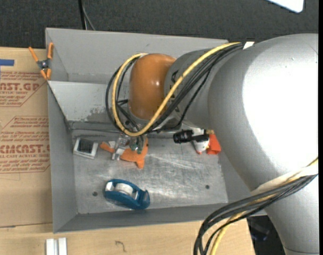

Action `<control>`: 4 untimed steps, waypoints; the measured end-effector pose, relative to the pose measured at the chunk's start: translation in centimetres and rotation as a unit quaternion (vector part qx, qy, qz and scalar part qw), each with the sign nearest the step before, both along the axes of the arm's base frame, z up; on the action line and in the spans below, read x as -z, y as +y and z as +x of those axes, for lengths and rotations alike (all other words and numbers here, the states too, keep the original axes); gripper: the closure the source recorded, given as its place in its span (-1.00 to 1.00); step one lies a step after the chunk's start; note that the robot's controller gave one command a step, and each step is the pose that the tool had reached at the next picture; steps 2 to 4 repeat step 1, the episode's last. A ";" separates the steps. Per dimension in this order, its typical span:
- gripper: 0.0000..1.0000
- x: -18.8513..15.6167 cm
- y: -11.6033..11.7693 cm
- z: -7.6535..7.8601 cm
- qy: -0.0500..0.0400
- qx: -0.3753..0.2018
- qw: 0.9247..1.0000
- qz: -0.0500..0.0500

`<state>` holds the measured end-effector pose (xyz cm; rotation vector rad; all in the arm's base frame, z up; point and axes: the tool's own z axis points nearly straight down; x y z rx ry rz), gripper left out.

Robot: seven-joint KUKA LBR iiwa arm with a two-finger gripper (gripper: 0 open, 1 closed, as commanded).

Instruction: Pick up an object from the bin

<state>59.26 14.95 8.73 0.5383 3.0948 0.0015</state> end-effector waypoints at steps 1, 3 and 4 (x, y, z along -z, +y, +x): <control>1.00 -14.4 -0.5 -0.6 -0.001 -0.028 1.000 0.000; 1.00 -14.4 -0.5 -0.6 -0.001 -0.028 1.000 0.000; 1.00 -14.4 -0.5 -0.6 -0.001 -0.028 1.000 0.000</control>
Offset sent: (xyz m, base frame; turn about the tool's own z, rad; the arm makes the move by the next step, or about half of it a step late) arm 0.0000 0.0000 0.0000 0.0000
